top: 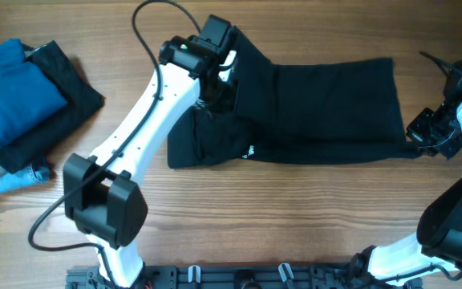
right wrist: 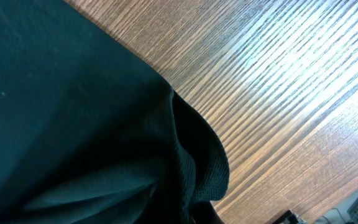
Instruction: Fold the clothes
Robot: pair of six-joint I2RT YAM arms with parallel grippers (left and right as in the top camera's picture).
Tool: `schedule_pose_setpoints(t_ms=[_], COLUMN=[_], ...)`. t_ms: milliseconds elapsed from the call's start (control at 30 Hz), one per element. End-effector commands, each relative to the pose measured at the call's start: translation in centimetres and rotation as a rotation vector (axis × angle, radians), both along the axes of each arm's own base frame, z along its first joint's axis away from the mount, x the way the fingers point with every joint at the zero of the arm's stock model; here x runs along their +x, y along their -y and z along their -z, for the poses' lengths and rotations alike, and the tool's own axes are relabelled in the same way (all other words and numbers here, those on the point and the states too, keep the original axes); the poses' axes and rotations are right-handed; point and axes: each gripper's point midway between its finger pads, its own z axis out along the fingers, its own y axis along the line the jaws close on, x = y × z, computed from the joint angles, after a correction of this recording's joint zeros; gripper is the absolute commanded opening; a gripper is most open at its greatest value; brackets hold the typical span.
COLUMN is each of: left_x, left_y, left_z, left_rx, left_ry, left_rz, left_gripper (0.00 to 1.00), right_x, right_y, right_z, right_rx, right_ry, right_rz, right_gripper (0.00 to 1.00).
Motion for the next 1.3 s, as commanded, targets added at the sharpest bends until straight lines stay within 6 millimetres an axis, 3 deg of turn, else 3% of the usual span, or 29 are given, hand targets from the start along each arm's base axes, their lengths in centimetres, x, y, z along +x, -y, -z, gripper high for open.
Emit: schedule_pose_setpoints(t_ms=[0,100,167,300,467,600,667,1000,1067,1133,1267], left_x=[2.1,3.7,3.5,-0.1,-3.8,-6.0,-6.5,-7.7,-7.4,-6.2,-4.9], left_y=[1.5,2.4,2.4,1.7,2.7,3.8,4.3,7.3,6.8,6.1,4.7], left_z=[0.7,0.0,0.1,1.4,3.5,6.1,7.4,9.7,10.7,12.2,13.0], left_rx=[-0.027,-0.067,-0.070,-0.019,0.030,0.050,0.046,-0.018,0.033,0.094,0.152], left_ry=[0.071,0.138,0.124,-0.023,-0.105,-0.134,-0.136,-0.122,-0.104,-0.070,-0.043], left_rz=[0.030,0.019,-0.003,0.018,0.144,0.195,0.185,0.190,0.155,0.117,0.085], left_gripper=[0.09,0.11,0.12,0.21,0.22,0.40,0.43,0.32,0.32,0.43,0.41], right_x=[0.4,0.3,0.3,0.4,0.4,0.4,0.4,0.6,0.6,0.6,0.6], right_y=[0.6,0.6,0.6,0.6,0.6,0.6,0.6,0.2,0.2,0.2,0.2], right_z=[-0.7,-0.7,-0.7,-0.7,-0.7,-0.7,-0.7,-0.6,-0.6,-0.6,-0.6], right_rx=[-0.023,-0.022,-0.021,-0.022,-0.023,-0.023,-0.023,0.001,0.002,0.002,0.002], right_ry=[0.015,0.013,0.012,0.015,0.017,0.016,0.016,0.026,0.026,0.026,0.025], right_rz=[-0.003,-0.008,-0.011,-0.010,-0.010,-0.011,-0.010,-0.024,-0.025,-0.025,-0.025], right_gripper=[0.06,0.06,0.06,0.06,0.07,0.07,0.07,0.07,0.07,0.07,0.07])
